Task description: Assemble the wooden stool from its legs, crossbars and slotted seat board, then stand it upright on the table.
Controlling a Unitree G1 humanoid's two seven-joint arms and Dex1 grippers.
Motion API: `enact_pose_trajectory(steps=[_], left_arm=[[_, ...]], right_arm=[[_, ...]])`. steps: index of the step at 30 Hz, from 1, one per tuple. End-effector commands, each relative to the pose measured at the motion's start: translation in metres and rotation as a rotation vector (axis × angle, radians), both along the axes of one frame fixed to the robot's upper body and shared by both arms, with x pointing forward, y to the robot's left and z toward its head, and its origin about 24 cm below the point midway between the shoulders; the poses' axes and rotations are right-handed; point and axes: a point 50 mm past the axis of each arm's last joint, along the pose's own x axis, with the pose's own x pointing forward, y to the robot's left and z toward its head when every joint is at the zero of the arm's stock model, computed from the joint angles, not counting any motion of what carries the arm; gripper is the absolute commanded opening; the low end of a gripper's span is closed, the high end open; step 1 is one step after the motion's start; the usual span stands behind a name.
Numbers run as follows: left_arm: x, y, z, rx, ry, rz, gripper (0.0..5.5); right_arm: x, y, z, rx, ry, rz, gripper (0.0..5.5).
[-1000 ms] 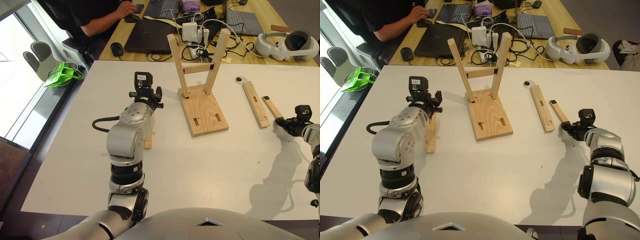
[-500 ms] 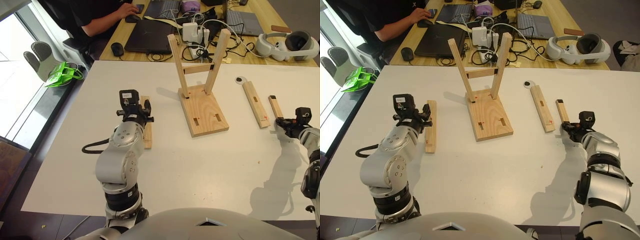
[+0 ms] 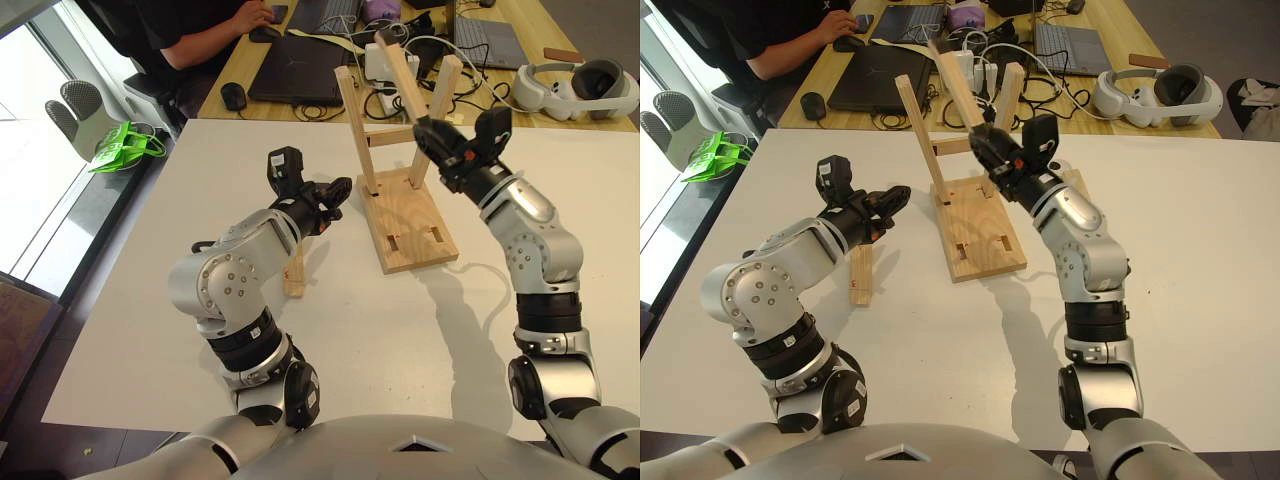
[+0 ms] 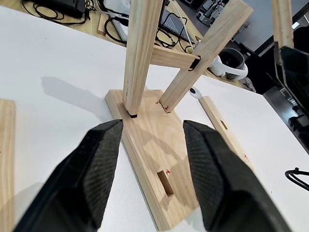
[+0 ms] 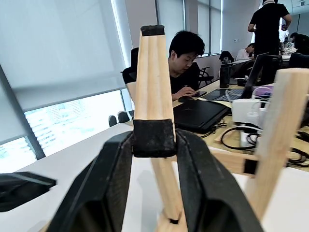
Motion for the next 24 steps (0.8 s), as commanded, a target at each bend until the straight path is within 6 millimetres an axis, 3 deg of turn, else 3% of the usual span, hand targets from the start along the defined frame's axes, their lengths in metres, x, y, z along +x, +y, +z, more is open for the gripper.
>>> enact_pose_trajectory(steps=[1, 7, 14, 19, 24], left_arm=[[0.003, -0.027, 0.033, -0.191, -0.088, -0.135, 2.32], [0.007, -0.016, 0.037, -0.211, -0.095, -0.102, 2.32], [0.015, -0.007, 0.049, -0.400, -0.120, -0.046, 2.32], [0.018, -0.020, 0.062, -0.649, -0.173, -0.042, 2.32], [0.017, -0.030, 0.068, -0.735, -0.158, -0.031, 2.32]], right_arm=[[-0.018, 0.024, -0.012, -0.053, 0.015, 0.081, 1.27], [-0.038, 0.021, -0.020, -0.119, 0.018, 0.132, 1.27], [-0.055, 0.010, -0.027, -0.169, 0.033, 0.149, 1.27], [-0.064, 0.025, -0.034, -0.138, 0.062, 0.145, 1.27], [-0.059, 0.054, -0.041, -0.050, 0.117, 0.063, 1.27]])
